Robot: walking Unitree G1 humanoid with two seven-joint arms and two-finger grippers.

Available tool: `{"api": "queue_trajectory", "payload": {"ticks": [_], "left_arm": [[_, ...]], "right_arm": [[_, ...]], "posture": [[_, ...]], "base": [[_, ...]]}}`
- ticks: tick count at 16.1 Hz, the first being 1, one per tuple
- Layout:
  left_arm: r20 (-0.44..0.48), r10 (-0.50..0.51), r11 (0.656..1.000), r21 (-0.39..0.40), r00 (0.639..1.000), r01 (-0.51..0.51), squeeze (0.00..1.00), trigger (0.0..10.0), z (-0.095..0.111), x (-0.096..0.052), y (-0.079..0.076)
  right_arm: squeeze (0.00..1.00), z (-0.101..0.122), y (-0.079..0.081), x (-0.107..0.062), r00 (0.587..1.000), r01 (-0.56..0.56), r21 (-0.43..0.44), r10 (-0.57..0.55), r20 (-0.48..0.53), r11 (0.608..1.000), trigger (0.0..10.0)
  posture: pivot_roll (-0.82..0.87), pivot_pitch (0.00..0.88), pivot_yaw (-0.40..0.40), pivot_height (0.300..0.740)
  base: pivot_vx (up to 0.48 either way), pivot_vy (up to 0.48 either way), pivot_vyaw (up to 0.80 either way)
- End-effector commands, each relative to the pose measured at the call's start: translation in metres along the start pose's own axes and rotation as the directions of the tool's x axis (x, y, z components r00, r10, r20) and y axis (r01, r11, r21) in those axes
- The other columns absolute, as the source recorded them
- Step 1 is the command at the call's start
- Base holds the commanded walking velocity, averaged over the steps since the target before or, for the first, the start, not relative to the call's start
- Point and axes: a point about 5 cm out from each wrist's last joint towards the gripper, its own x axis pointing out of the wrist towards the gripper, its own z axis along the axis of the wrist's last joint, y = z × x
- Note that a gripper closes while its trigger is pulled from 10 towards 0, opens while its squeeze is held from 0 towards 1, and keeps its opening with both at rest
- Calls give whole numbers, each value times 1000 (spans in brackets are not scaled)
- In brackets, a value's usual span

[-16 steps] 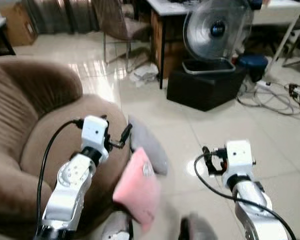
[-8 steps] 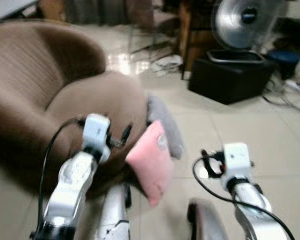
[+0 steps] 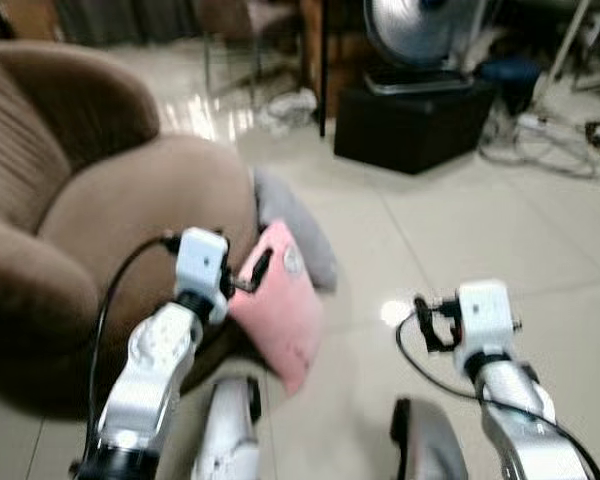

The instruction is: Move the pillow to the sofa from floor

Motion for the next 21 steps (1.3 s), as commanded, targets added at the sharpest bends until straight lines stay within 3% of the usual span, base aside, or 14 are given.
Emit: {"api": "queue_trajectory", "payload": {"ticks": [1,10,14,18,21], "left_arm": [[-4,30,999,15,1000,-30,0,10000,0,-1,9],[5,34,999,16,999,-34,0,10000,1,-1,10],[7,29,999,19,1000,-29,0,10000,1,1,10],[6,40,999,26,999,-40,0,10000,2,1,12],[4,54,998,31,999,-54,0,10000,2,0,16]], "right_arm": [[0,7,5,2,999,-23,-5,23,33,1000,10000],[0,6,5,2,999,-23,7,23,32,1000,10000],[0,6,4,2,999,-10,11,10,31,1000,10000],[0,6,6,3,999,-26,-1,26,35,1000,10000],[0,7,9,3,996,-73,-60,76,36,996,10000]], "posture": [[4,53,44,561],[3,55,50,561],[5,57,53,561],[7,54,51,561],[10,50,48,561]], "base": [[270,0,0],[282,0,0],[292,0,-702],[294,0,0],[291,0,267]]}}
